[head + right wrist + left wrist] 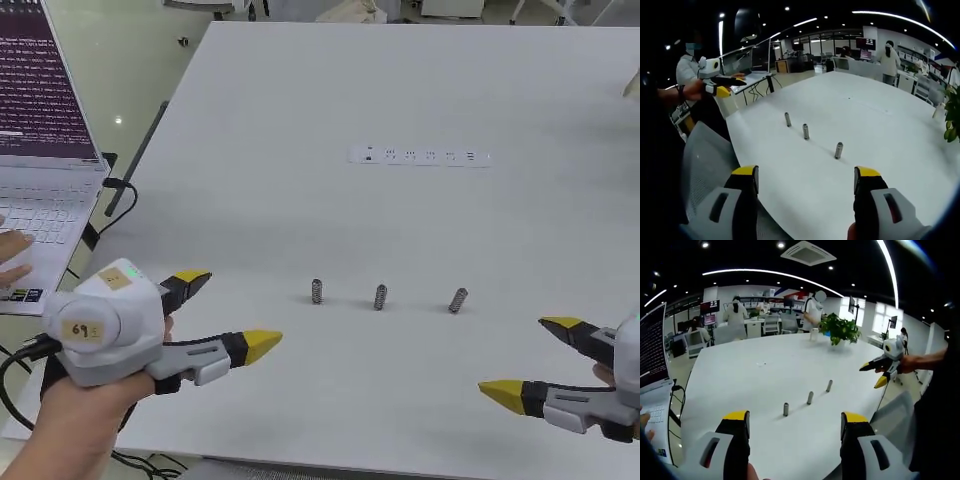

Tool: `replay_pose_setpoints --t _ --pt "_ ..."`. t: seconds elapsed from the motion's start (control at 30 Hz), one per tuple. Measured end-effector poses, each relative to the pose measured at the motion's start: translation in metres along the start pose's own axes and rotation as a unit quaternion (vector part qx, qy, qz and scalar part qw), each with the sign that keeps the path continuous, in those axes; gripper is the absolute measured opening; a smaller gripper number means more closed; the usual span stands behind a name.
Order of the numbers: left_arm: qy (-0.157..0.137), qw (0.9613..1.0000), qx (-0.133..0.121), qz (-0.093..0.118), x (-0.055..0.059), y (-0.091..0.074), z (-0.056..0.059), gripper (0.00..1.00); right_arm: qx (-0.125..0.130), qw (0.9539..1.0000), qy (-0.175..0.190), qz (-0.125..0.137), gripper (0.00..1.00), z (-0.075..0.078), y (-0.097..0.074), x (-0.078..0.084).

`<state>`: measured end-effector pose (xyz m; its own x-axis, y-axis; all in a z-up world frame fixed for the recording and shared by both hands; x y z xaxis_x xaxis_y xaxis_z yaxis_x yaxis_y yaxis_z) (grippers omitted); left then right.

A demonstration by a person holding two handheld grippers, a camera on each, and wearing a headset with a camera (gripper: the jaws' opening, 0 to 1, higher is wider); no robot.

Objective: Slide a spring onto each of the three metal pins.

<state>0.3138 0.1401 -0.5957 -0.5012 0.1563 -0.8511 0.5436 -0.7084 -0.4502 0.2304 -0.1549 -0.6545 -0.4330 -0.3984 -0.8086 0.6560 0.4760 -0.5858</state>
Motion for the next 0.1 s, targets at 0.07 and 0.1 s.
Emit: replay_pose_setpoints --t 0.07,0.1 --pt "0.001 1.0000 0.001 0.000 -0.0002 0.0001 0.0022 0.71 0.003 1.0000 0.002 0.004 0.77 0.0012 -0.0009 -0.0012" --pt "0.001 1.0000 0.001 -0.001 0.0004 0.0004 0.0027 0.71 0.005 1.0000 0.002 0.005 0.77 0.0020 -0.0010 -0.0013"
Point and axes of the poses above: the centre of the closed fingertips' face, and the gripper's own axes: y roughly forward along the fingers, z roughly to its right, x roughly out of its underside, the point moved 1 cm from there along -y, roughly backward along the fingers, and after that the axes turned 12 degrees about -y, right-handed, at the moved point
